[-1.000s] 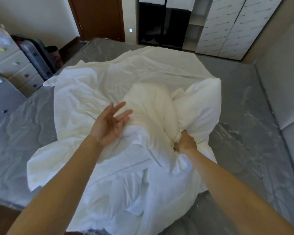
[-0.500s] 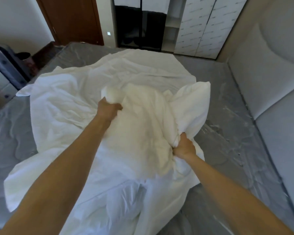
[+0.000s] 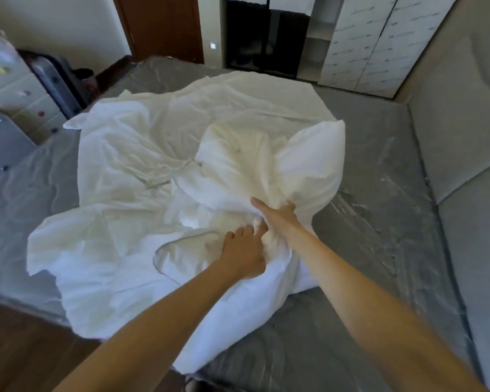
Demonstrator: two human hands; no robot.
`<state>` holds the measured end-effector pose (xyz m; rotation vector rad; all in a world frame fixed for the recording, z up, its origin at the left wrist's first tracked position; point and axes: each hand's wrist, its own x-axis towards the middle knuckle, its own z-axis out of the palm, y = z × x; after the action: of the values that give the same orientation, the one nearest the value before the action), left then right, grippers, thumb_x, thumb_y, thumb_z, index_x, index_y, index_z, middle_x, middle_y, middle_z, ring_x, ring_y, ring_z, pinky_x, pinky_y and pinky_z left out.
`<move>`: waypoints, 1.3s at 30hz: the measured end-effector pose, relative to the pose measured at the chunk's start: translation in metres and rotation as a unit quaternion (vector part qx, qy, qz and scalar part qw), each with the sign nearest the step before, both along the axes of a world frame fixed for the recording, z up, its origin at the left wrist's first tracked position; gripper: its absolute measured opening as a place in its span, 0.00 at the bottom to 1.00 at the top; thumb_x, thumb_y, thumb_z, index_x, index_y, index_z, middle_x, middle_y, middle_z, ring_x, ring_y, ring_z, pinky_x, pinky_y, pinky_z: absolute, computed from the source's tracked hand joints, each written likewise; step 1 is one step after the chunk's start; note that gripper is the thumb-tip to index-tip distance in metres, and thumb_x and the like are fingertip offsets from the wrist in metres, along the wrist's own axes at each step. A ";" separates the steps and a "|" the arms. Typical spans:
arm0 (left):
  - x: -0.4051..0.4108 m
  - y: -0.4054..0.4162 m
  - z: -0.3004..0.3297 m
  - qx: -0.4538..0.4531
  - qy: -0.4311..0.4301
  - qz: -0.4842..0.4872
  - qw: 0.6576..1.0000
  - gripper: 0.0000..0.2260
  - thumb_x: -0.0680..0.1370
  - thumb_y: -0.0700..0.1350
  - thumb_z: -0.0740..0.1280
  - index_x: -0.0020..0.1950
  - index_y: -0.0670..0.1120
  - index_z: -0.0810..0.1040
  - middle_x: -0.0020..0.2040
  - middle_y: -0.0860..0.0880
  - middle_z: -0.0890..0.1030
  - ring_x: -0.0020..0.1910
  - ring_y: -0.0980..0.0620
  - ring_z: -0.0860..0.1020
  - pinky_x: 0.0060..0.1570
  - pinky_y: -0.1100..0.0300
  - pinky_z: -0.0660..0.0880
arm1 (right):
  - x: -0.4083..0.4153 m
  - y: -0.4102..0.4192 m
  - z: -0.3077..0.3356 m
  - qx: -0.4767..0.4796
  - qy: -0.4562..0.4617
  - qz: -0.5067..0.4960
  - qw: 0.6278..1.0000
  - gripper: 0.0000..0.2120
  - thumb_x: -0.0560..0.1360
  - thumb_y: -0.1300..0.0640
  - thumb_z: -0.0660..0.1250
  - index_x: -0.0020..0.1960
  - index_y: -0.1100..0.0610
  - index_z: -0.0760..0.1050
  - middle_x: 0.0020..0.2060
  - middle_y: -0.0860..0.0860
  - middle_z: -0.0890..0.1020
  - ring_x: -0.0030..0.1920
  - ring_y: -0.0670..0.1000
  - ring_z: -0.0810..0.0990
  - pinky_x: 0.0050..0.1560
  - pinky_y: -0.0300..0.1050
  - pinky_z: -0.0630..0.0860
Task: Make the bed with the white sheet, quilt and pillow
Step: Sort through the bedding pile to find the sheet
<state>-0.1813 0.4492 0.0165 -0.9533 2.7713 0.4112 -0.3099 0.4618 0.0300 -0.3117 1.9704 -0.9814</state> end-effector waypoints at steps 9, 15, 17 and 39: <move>0.057 -0.009 -0.004 0.270 0.142 0.092 0.948 0.21 0.78 0.39 0.61 0.71 0.49 0.70 0.68 0.46 0.72 0.66 0.47 0.71 0.65 0.54 0.67 | 0.027 -0.017 -0.041 0.072 0.129 0.008 0.989 0.42 0.62 0.48 0.78 0.67 0.58 0.59 0.61 0.58 0.74 0.58 0.61 0.76 0.53 0.48 0.76; 0.137 -0.080 -0.041 0.096 0.324 0.433 0.836 0.24 0.74 0.36 0.65 0.69 0.49 0.70 0.67 0.46 0.69 0.61 0.46 0.74 0.55 0.60 0.73 | 0.027 -0.018 -0.059 0.106 0.215 0.073 0.968 0.34 0.69 0.54 0.74 0.67 0.61 0.59 0.60 0.62 0.74 0.58 0.63 0.76 0.44 0.47 0.71; 0.176 -0.103 -0.077 0.120 0.125 0.479 0.861 0.38 0.73 0.46 0.70 0.77 0.54 0.53 0.75 0.44 0.54 0.72 0.40 0.59 0.66 0.46 0.66 | 0.025 -0.020 -0.068 0.119 0.238 0.082 0.960 0.34 0.69 0.56 0.73 0.67 0.61 0.59 0.60 0.62 0.74 0.58 0.64 0.75 0.48 0.49 0.72; 0.056 -0.046 0.117 0.390 0.490 0.458 0.631 0.10 0.80 0.42 0.53 0.56 0.45 0.72 0.46 0.47 0.76 0.46 0.44 0.76 0.44 0.46 0.70 | -0.043 0.107 0.036 -0.045 0.338 0.147 0.928 0.22 0.69 0.50 0.73 0.52 0.56 0.64 0.44 0.52 0.74 0.49 0.55 0.76 0.43 0.45 0.68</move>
<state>-0.1250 0.4031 0.1338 -2.1427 1.7569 2.6444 -0.3527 0.5691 0.0657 -1.0857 2.3844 -0.8287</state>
